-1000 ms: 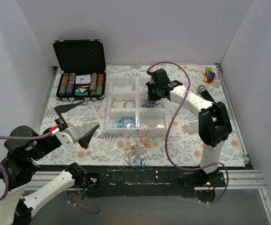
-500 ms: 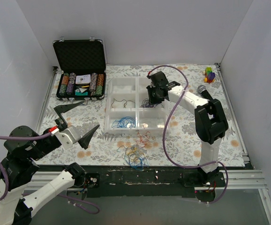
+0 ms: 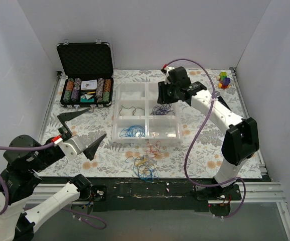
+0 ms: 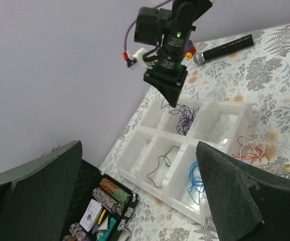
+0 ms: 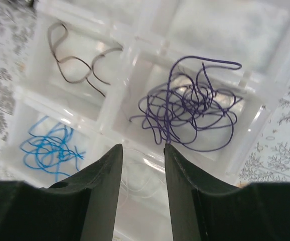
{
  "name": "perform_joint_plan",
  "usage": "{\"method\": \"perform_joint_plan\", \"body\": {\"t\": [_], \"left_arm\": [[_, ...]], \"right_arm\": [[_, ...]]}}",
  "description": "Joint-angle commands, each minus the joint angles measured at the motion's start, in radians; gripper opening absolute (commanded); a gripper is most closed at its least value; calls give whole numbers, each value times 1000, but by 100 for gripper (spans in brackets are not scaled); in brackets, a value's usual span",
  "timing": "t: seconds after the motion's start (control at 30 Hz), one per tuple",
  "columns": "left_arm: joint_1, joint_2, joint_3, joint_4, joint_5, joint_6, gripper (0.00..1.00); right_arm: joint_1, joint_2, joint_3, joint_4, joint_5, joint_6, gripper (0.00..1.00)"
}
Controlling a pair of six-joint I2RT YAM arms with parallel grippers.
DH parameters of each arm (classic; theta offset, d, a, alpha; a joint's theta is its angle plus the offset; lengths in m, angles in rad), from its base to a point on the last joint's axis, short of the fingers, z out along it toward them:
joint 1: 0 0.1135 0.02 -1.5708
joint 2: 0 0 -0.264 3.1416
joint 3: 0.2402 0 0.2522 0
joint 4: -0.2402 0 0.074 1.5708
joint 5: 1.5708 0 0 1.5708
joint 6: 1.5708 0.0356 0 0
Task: Untangle the cables
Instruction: Place the cable in the bin.
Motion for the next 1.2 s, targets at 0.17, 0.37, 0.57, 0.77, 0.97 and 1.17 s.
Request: {"method": "perform_joint_plan", "body": {"t": [0.17,0.37,0.57,0.77,0.97,1.17], "left_arm": [[5,15,16,1,7,-4,98],[5,16,21,-11,2,1,98],[5,23,26,-11,-1,2,98],[5,29,26,-10,1,2,98],[5,29,16,-8,5,7,98],[5,27,15,-7,7,8,98]], "right_arm": [[-16,35,261,-104,125,-52,48],[-39,136,286,-70,179,-69,48],[-61,275,445,-93,233,-77,49],[-86,337,499,-58,196,-74,50],[-98,355,495,-43,176,-71,50],[-119,389,498,-40,107,-35,50]]}}
